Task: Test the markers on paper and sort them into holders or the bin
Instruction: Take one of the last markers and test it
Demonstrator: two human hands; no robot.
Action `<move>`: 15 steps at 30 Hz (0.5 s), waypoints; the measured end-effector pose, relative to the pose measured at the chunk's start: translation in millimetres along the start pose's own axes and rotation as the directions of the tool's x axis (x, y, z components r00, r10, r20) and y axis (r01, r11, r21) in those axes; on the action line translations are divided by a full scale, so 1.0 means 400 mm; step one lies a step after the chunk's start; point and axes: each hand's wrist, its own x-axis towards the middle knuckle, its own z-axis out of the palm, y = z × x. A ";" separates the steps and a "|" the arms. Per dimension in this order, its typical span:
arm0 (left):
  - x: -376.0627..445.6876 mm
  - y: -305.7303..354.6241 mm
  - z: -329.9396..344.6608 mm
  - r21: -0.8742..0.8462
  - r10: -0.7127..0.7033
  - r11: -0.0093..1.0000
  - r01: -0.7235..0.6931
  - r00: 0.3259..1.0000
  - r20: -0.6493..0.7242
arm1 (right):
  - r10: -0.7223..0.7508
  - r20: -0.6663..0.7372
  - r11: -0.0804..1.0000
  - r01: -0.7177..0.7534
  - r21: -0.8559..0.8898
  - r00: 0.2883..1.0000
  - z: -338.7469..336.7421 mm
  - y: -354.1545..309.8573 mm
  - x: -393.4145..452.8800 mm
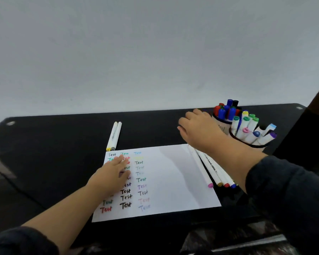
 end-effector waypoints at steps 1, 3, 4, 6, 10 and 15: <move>-0.002 -0.021 -0.004 -0.010 -0.003 1.000 0.003 1.000 0.001 | -0.021 0.010 1.000 0.021 0.011 1.000 0.015 -0.017 0.019; -0.001 -0.056 -0.011 -0.030 -0.018 0.999 0.019 1.000 0.018 | -0.054 0.045 0.998 0.054 0.014 0.998 0.047 -0.047 0.051; 0.000 -0.072 -0.015 -0.042 -0.023 0.999 0.025 0.999 0.033 | -0.063 0.058 0.998 0.062 0.013 0.996 0.063 -0.061 0.065; 0.003 -0.102 -0.018 -0.080 -0.024 0.996 0.029 0.998 0.054 | -0.111 0.066 0.994 0.109 0.027 0.992 0.092 -0.092 0.093; 0.001 -0.120 -0.012 -0.161 0.000 0.987 0.007 0.999 0.044 | -0.189 0.136 0.980 0.178 0.082 0.973 0.141 -0.155 0.141; 0.004 -0.124 -0.007 -0.199 0.000 0.980 0.006 0.999 0.034 | -0.250 0.227 0.966 0.226 0.123 0.941 0.207 -0.223 0.203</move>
